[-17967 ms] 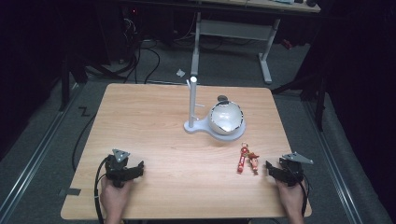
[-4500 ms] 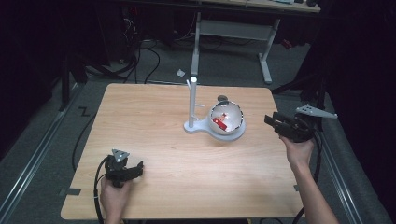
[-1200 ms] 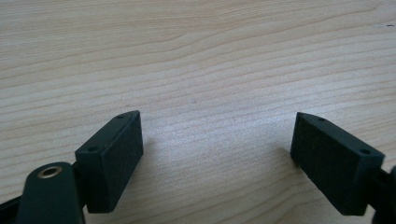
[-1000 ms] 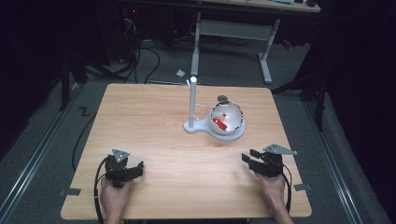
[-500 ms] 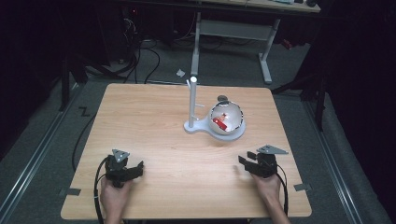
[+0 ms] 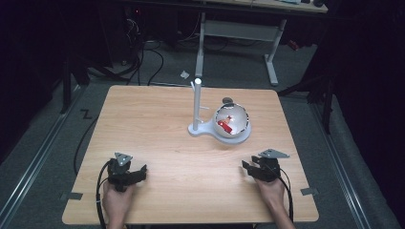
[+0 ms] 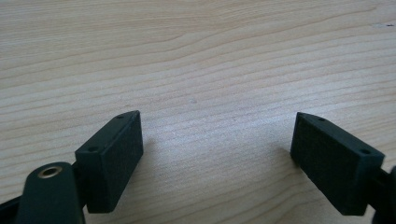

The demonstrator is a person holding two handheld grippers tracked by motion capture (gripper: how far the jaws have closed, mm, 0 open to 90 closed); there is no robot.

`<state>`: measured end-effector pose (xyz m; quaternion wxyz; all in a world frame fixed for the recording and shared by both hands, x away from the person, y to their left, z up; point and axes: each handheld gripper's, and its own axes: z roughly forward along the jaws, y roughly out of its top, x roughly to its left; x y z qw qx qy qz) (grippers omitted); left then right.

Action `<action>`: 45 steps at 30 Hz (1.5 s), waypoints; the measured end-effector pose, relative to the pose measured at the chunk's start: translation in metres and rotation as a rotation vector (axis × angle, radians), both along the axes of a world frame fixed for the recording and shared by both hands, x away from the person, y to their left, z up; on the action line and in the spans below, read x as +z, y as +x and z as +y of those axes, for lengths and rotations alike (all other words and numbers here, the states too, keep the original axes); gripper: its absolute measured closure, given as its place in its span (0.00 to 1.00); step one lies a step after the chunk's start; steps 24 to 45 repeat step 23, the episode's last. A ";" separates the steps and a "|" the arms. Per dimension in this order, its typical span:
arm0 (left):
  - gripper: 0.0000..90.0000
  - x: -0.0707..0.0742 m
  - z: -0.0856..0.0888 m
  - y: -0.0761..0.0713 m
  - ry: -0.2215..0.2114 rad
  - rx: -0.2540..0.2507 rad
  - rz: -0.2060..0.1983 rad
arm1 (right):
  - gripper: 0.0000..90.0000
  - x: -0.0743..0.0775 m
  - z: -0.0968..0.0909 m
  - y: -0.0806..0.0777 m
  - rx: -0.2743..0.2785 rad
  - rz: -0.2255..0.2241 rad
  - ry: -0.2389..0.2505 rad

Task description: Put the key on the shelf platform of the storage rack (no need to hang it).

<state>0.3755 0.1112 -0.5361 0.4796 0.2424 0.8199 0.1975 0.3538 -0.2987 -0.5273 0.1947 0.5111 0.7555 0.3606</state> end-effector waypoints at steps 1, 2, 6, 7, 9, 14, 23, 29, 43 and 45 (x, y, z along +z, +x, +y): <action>0.19 0.000 0.000 0.000 0.000 0.000 0.000 | 0.53 0.000 0.000 0.000 0.000 0.000 0.000; 0.19 0.000 0.000 0.000 -0.001 0.001 0.000 | 0.53 -0.001 0.001 0.000 -0.001 0.006 -0.010; 0.19 0.000 0.000 0.000 -0.001 0.001 0.000 | 0.52 -0.003 0.003 0.000 0.001 -0.001 -0.030; 0.19 0.000 0.000 0.000 -0.001 0.001 0.000 | 0.52 -0.003 0.003 0.000 0.001 -0.001 -0.030; 0.19 0.000 0.000 0.000 -0.001 0.001 0.000 | 0.51 -0.003 0.004 0.000 0.003 -0.004 -0.041; 0.19 0.000 0.000 0.000 -0.002 0.002 0.001 | 0.48 -0.003 0.009 -0.001 0.021 -0.020 -0.102; 0.19 0.000 0.000 0.000 -0.002 0.001 0.000 | 0.47 -0.003 0.009 -0.001 0.021 -0.017 -0.097; 0.19 0.000 0.000 0.000 -0.002 0.001 0.000 | 0.47 -0.003 0.009 -0.001 0.021 -0.017 -0.097; 0.19 0.000 0.000 0.000 -0.002 0.001 0.000 | 0.47 -0.003 0.009 -0.001 0.021 -0.017 -0.097; 0.19 0.000 0.000 0.000 -0.002 0.001 0.000 | 0.47 -0.003 0.009 -0.001 0.021 -0.017 -0.097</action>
